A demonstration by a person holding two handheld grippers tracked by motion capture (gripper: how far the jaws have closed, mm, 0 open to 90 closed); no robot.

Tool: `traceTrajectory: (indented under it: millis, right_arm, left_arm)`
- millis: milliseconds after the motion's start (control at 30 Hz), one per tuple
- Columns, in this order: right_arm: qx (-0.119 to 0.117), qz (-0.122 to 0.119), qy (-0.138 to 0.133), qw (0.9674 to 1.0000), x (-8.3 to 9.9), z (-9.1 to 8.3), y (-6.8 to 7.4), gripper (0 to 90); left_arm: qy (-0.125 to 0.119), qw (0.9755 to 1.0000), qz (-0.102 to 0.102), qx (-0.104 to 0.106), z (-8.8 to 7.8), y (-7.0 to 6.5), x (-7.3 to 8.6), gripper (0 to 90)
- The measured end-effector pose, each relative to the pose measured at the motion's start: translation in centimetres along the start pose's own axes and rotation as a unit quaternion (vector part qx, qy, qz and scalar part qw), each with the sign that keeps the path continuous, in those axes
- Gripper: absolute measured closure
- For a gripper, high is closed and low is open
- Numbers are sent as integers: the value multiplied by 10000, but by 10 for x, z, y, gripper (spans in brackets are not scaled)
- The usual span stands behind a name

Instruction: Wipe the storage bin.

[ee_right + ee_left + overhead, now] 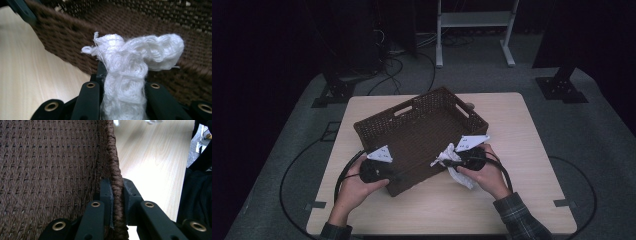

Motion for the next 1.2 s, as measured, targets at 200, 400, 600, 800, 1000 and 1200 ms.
traceTrajectory:
  millis: [200, 400, 600, 800, 1000, 1200]
  right_arm:
    - [-34, -22, -116, 9999, -6, -4, 3, 739]
    - [-86, -38, 6, 10000, -1, 3, 5, 739]
    - [-172, -53, 183, 9997, 8, 14, 9, 739]
    - [-232, -59, 357, 9991, 17, 24, 11, 739]
    - [-307, -35, 614, 9976, 30, 37, 14, 739]
    - [-381, -50, 912, 9951, 45, 51, 18, 738]
  left_arm:
    - [6, 10000, 1, -4, 0, 0, 0, 797]
    - [2, 10000, 0, -2, 0, 0, 0, 797]
    - [0, 10000, 7, -7, 1, -1, 0, 797]
    - [12, 10000, 31, 33, 2, -2, -1, 796]
    - [-10, 10000, 33, 79, 3, -3, -2, 794]
    - [-42, 9999, 44, 131, 5, -6, -3, 790]
Point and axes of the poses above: each handheld gripper's, and its own axes: z roughly forward along the jaws, x roughly out of its underside, y roughly to its left, the point moved 7 cm from there along z, roughly forward along the jaws, and after that the axes turned 8 degrees about x, right-handed, at the moved point
